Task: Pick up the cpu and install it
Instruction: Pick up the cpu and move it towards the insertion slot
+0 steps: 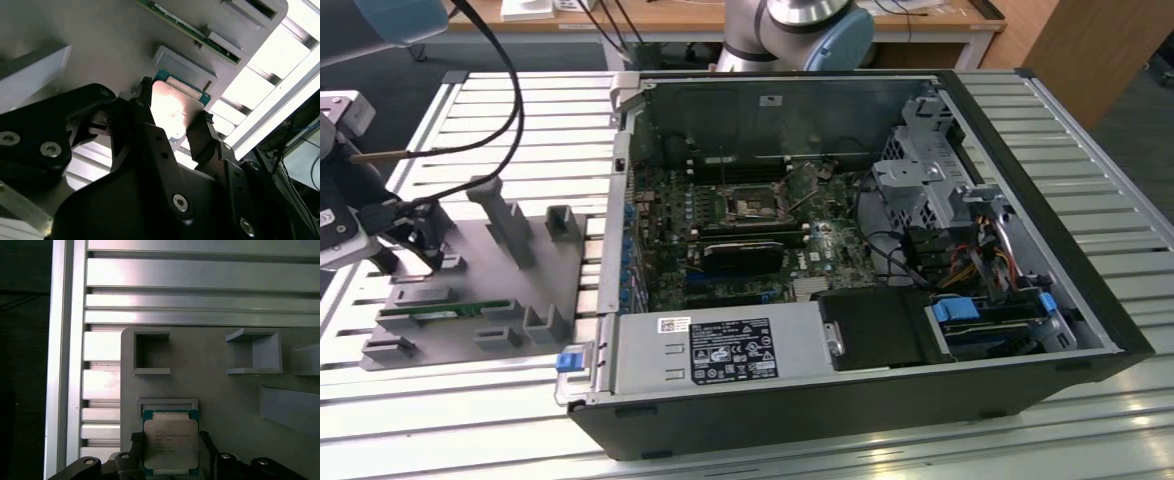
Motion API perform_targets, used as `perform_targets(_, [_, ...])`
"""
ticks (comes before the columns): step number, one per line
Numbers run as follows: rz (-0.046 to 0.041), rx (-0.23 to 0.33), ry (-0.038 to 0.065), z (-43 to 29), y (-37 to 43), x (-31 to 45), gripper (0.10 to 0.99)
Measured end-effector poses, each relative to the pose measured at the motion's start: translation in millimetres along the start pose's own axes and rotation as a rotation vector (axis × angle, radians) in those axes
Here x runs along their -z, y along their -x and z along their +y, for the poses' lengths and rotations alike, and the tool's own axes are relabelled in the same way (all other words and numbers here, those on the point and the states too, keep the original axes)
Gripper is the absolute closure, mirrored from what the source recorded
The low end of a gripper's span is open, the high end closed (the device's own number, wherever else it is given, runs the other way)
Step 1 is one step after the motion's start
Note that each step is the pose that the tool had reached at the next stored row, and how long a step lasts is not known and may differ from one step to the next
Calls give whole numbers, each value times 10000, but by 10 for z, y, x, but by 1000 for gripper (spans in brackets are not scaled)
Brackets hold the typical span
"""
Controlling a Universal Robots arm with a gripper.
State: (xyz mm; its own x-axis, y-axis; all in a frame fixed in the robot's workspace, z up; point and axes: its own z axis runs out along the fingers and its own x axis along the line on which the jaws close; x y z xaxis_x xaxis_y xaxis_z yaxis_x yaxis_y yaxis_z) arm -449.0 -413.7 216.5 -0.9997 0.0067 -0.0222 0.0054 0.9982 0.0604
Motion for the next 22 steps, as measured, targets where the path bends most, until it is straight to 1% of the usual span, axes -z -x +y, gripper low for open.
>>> perform_targets(2, [0,-2,45,2,0,21,557])
perform_targets(22, [1,-2,70,13,2,195,557])
